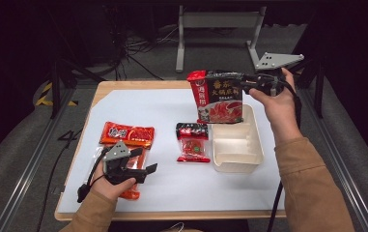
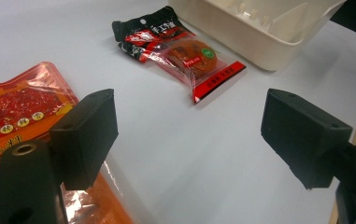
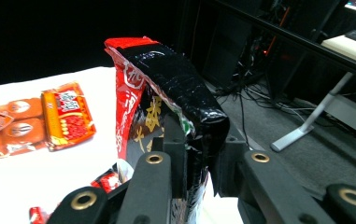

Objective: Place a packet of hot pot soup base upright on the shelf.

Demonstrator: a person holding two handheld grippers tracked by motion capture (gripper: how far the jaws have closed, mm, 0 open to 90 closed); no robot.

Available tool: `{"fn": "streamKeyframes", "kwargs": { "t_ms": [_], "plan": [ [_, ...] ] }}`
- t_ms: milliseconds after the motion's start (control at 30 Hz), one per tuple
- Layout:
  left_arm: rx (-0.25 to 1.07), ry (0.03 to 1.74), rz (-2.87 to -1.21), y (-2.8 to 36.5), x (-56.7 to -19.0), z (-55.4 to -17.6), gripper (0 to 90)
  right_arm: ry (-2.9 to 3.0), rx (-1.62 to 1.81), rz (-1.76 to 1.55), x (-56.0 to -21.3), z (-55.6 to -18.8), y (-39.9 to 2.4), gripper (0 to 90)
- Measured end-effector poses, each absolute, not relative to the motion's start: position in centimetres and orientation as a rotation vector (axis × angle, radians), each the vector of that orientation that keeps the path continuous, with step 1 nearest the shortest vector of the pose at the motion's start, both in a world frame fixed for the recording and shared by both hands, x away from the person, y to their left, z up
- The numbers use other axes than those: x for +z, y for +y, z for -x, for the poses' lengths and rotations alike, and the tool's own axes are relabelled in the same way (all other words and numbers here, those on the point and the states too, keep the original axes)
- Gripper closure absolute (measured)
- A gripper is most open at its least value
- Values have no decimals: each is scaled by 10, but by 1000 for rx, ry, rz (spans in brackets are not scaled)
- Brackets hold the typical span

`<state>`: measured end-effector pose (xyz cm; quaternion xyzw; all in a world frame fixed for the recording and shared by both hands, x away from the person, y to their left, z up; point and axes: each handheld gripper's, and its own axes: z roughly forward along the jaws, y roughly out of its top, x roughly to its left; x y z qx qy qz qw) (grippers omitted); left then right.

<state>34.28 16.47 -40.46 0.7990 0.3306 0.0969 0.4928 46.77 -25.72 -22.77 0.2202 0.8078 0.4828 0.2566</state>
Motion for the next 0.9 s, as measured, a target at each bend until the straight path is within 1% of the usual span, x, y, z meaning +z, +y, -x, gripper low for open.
{"fn": "streamKeyframes", "kwargs": {
  "t_ms": [567, 900],
  "plan": [
    [225, 815, -1945, 163, -409, -347, 189, 2146, 1286, -591, -238, -483, -286, 780],
    [229, 826, -1955, 163, -411, -347, 178, 2143, 1280, -584, -246, -485, -291, 779]
  ]
}}
